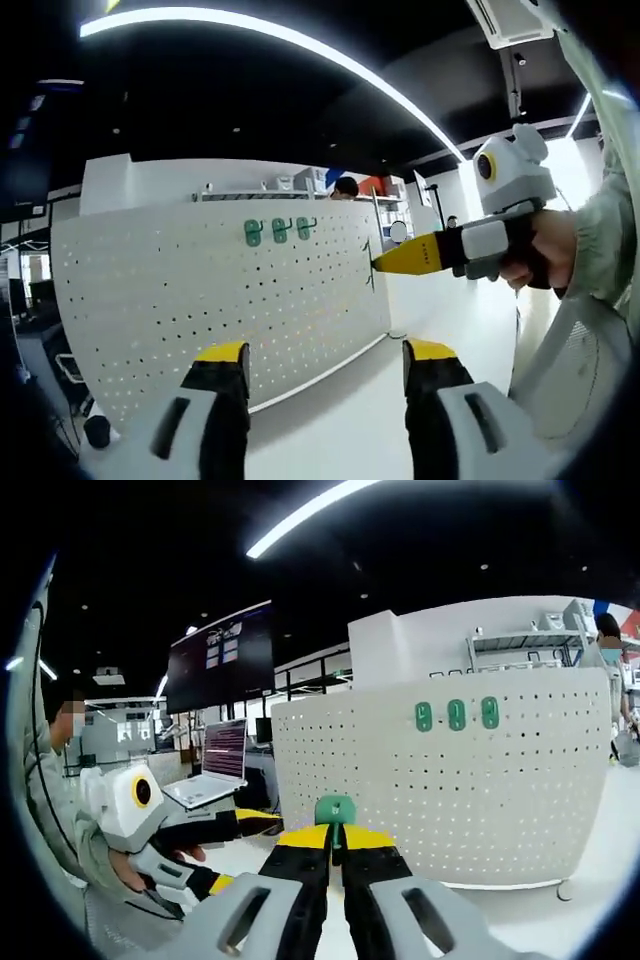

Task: Insert the hook assembly into the mounting plate slot until the hook locks in place.

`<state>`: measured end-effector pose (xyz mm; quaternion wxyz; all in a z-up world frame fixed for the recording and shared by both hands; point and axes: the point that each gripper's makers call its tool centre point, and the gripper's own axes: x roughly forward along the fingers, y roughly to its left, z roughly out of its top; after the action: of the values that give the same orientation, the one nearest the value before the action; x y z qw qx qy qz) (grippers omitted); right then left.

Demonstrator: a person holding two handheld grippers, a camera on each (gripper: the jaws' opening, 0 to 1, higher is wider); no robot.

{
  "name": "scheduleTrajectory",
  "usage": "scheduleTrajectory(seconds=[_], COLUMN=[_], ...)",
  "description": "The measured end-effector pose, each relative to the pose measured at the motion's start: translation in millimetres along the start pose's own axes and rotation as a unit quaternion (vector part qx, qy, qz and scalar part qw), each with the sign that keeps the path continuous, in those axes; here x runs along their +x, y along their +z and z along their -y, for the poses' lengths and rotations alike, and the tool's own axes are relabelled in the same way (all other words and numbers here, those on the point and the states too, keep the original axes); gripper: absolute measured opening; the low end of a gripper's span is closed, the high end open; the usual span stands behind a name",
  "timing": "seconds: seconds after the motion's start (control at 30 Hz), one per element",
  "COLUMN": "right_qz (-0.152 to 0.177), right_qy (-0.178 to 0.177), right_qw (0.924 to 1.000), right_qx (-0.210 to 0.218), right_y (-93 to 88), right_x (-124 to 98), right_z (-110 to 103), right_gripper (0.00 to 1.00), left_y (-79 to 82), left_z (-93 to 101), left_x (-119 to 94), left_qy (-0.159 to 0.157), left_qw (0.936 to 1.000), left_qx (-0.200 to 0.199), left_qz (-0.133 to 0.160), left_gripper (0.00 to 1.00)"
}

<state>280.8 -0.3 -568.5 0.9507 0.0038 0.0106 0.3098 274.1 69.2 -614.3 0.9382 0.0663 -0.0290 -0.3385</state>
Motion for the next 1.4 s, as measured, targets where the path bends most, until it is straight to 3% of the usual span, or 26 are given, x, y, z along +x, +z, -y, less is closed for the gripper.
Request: scheduleTrajectory(seconds=[0.27,0.6,1.13,1.4], right_qz=[0.006,0.002,0.011,0.018], right_qy=[-0.058,-0.135,-0.187,-0.2], right_qw=[0.9983,0.9907,0.9823,0.9795], right_qx=[-0.01,-0.017,-0.013,-0.016], right_y=[11.6,18.0,38.3,49.3], right_x=[-6,-22,-8,7], right_z=[45,107,152,169], right_gripper=[0.01,0.01,0.01,0.01], left_y=[-5.1,-7.9,-2.1,-1.5], left_z=[-5.4,-5.8,14.3,12.2], left_x=[-4,-5,-4,-5], left_qy=[0.012,0.013,-0.024,-0.023], left_qw=[0.9999,0.9999,0.9993,0.9993], left_qx=[-0.004,-0.008,0.026,0.023], left_qz=[-0.003,0.001,0.014,0.017], left_gripper=[0.65,0.64,0.65,0.65])
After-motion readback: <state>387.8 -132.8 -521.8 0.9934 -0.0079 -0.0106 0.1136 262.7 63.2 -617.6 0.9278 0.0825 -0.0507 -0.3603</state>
